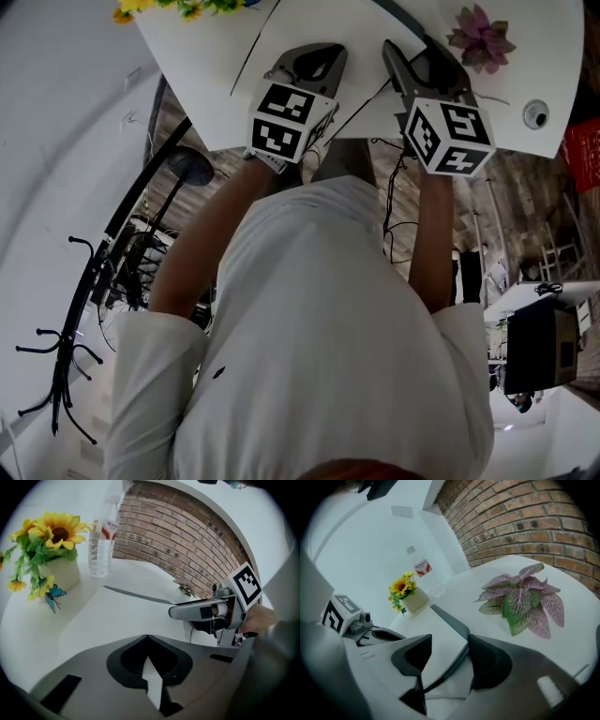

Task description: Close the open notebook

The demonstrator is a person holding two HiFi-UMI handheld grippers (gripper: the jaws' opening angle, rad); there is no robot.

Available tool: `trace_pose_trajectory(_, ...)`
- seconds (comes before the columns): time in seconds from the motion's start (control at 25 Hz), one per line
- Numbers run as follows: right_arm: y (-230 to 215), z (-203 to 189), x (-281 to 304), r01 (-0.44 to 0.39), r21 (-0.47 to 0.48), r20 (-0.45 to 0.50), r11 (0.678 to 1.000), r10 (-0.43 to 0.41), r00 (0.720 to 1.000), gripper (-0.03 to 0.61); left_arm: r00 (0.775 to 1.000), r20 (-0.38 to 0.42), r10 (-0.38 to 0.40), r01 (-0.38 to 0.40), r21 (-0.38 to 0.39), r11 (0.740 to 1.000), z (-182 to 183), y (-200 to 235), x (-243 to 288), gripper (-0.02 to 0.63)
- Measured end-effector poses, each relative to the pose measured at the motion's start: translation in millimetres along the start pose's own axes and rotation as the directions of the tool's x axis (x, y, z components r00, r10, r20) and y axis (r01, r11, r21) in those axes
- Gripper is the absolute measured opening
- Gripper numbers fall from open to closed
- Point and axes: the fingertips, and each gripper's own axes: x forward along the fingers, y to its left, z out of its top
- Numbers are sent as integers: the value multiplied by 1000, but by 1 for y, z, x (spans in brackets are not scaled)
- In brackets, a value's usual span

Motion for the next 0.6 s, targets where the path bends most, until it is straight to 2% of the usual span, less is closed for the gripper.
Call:
trace_pose_trajectory(0.16, -7, 1, -3, 26, 9, 4, 1000, -26, 1000, 208, 1000, -1, -7, 7, -5, 1000, 0, -1, 0, 9)
trace_pose_trajectory(0.24, -9, 4, -5, 32, 24, 23, 999, -32, 999, 139, 1000, 7, -5, 5, -1, 1000, 0, -1, -1, 9)
trace_pose_trajectory(0.6, -2, 12, -14, 47, 22, 66, 999, -48, 997, 67, 999, 32, 40, -41, 21, 999, 1, -1, -1, 9)
